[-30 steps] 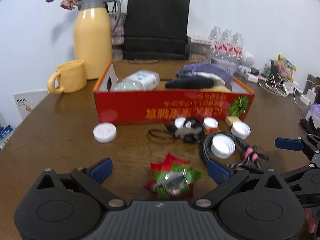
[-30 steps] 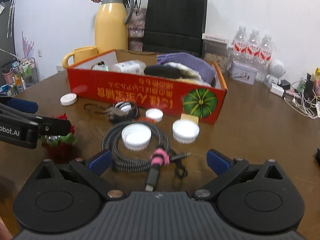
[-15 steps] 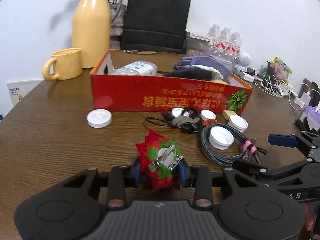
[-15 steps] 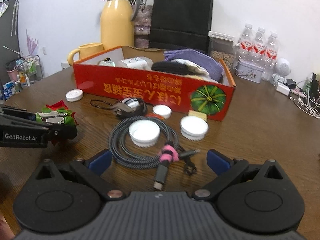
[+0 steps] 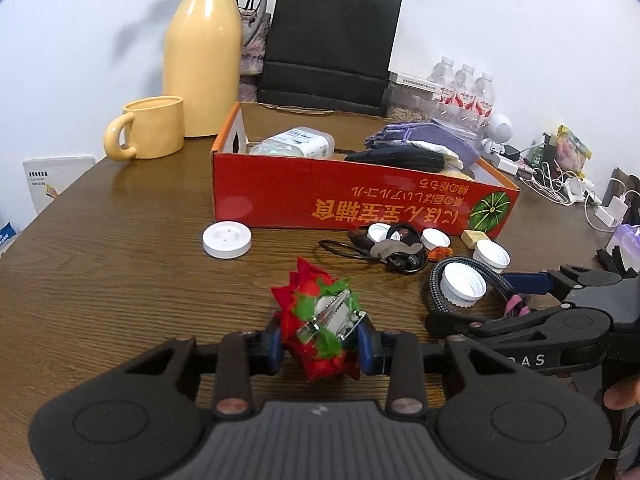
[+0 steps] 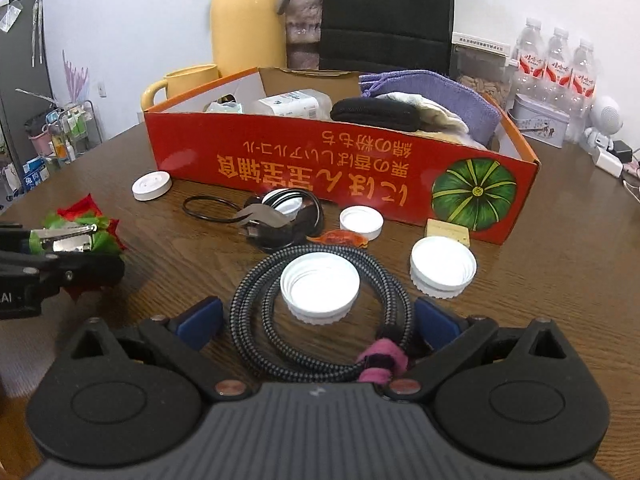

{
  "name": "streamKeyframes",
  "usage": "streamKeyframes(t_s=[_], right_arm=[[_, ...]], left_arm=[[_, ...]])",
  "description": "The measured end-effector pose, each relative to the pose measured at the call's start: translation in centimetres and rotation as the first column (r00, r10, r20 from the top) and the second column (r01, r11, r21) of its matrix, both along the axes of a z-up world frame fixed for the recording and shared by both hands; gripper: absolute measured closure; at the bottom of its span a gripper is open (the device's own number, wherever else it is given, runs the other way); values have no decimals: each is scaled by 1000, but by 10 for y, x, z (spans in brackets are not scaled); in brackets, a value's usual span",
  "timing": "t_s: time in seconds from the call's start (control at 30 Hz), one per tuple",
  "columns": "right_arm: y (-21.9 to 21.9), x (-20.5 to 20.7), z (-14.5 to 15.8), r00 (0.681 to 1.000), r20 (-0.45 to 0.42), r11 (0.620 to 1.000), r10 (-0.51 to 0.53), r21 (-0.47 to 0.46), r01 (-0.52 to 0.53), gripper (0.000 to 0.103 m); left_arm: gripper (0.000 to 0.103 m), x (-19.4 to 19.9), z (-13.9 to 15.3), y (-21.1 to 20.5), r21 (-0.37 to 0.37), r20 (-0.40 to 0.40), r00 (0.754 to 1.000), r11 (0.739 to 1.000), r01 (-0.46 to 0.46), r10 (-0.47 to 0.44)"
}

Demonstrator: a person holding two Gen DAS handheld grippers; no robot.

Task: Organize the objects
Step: 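Grasp the red-green packaged item with the left tool while the right tool reaches the black cable, then grasp the black braided cable with the right tool and lift it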

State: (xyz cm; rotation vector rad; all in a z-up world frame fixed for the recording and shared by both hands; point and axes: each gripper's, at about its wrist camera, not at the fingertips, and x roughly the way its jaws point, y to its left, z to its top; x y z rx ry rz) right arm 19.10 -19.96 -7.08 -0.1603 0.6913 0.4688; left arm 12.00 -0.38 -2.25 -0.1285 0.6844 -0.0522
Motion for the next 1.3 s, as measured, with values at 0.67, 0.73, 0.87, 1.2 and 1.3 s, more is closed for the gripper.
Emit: streamKeyframes(t_s=[0.67, 0.73, 0.87, 1.2, 1.3], right_arm=[[-2, -5, 1, 1000, 19, 1000, -16, 14, 15, 10], [-3, -8, 1, 1000, 21, 1000, -12, 19, 12, 11], [-6, -19, 7, 998, 64, 999, -16, 33, 14, 11], [-11, -22, 31, 992, 124, 998, -20, 56, 13, 12], [-12, -18, 42, 989, 147, 998, -26, 64, 16, 12]], left_arm=[[70, -4, 1, 2, -16, 4, 1000, 1000, 3, -3], [70, -5, 2, 2, -17, 10, 1000, 1000, 1, -1], [70, -5, 6, 3, -18, 25, 1000, 1000, -1, 2], [70, 7, 23, 5, -13, 66, 998, 1000, -5, 6], [70, 15, 31, 4, -11, 84, 996, 1000, -3, 4]])
